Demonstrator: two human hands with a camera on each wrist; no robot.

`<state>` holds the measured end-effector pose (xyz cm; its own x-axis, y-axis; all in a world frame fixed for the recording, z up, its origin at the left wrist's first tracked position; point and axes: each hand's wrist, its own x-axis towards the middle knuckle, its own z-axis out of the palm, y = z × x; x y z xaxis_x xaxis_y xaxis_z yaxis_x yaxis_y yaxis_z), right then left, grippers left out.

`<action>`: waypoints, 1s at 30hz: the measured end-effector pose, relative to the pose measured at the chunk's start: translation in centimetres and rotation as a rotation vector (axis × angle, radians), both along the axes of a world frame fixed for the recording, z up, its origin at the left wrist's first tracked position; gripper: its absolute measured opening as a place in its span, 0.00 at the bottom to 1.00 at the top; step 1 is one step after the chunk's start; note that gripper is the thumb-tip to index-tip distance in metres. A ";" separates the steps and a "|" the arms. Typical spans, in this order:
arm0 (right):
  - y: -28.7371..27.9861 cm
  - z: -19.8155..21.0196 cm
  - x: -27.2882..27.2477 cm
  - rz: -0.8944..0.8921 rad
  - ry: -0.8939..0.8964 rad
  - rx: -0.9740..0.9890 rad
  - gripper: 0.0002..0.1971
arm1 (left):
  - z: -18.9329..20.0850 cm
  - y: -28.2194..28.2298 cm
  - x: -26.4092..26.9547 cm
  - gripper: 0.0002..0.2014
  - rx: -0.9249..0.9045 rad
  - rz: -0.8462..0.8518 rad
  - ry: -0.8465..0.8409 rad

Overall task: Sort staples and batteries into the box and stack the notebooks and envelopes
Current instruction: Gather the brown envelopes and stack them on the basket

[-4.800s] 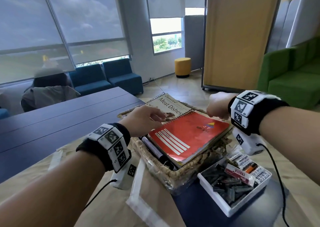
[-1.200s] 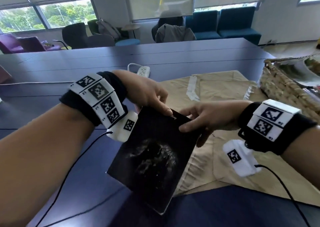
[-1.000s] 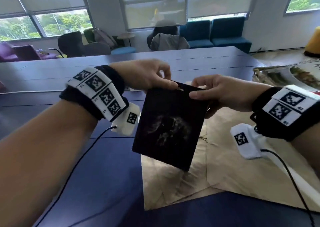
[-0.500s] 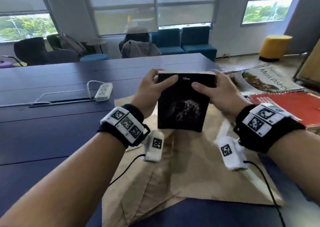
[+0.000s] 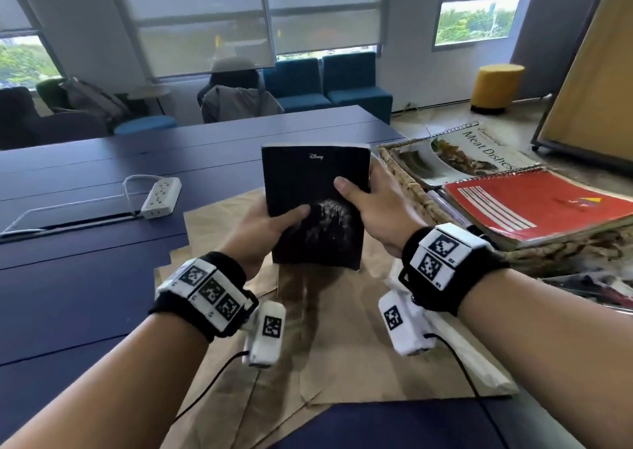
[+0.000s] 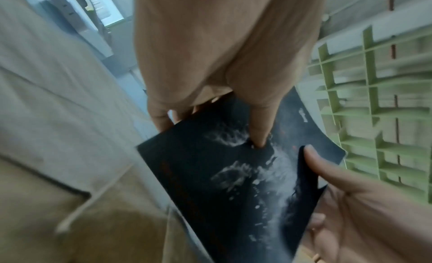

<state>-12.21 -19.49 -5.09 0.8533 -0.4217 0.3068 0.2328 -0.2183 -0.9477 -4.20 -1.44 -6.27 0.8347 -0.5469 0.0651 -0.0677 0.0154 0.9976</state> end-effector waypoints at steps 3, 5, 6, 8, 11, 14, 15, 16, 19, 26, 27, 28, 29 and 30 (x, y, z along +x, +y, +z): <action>-0.5 0.8 0.0 -0.070 -0.008 0.145 0.09 | 0.3 -0.3 0.2 0.16 0.086 0.019 -0.023; -1.3 2.0 -0.1 -0.108 -0.035 0.272 0.05 | 1.2 -0.8 0.4 0.13 0.084 0.034 -0.033; -2.0 3.0 -0.4 -0.121 -0.052 0.345 0.04 | 1.7 -1.2 0.6 0.12 0.076 0.036 -0.020; -3.9 5.1 -0.8 -0.162 -0.083 0.458 0.04 | 2.8 -2.4 0.9 0.14 -0.025 -0.011 0.086; -7.2 7.8 -1.8 -0.275 -0.067 0.457 0.08 | 4.4 -5.2 1.4 0.18 -0.282 -0.072 0.252; -10.6 9.7 -3.4 -0.323 -0.063 0.475 0.11 | 5.8 -9.4 1.7 0.15 -0.319 -0.051 0.196; -11.9 10.0 -3.9 -0.322 -0.043 0.464 0.13 | 6.1 -10.9 1.7 0.13 -0.313 -0.041 0.160; -13.0 10.4 -4.8 -0.316 -0.012 0.434 0.15 | 6.4 -12.2 1.6 0.11 -0.292 -0.030 0.111; -16.2 11.1 -6.9 -0.328 0.136 0.320 0.15 | 6.9 -16.2 1.0 0.09 -0.214 0.000 -0.013; -20.4 9.9 -7.8 -0.426 0.377 0.168 0.12 | 5.0 -23.0 1.1 0.21 0.038 0.025 -0.251; -21.0 9.7 -7.7 -0.437 0.386 0.155 0.11 | 4.7 -23.7 1.3 0.25 0.088 0.022 -0.272; -21.2 9.3 -7.5 -0.437 0.403 0.139 0.11 | 4.4 -23.9 1.3 0.29 0.132 0.021 -0.280; -21.5 9.0 -7.3 -0.433 0.418 0.130 0.11 | 4.0 -24.3 1.5 0.32 0.166 0.009 -0.279; -21.8 8.7 -7.2 -0.426 0.432 0.129 0.11 | 3.6 -24.7 1.7 0.36 0.203 0.004 -0.269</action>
<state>-19.45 -41.33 3.58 0.6374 -0.7633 -0.1050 -0.2605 -0.0852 -0.9617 -2.52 -26.15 -2.68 0.8046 -0.5679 0.1734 -0.3288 -0.1829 0.9265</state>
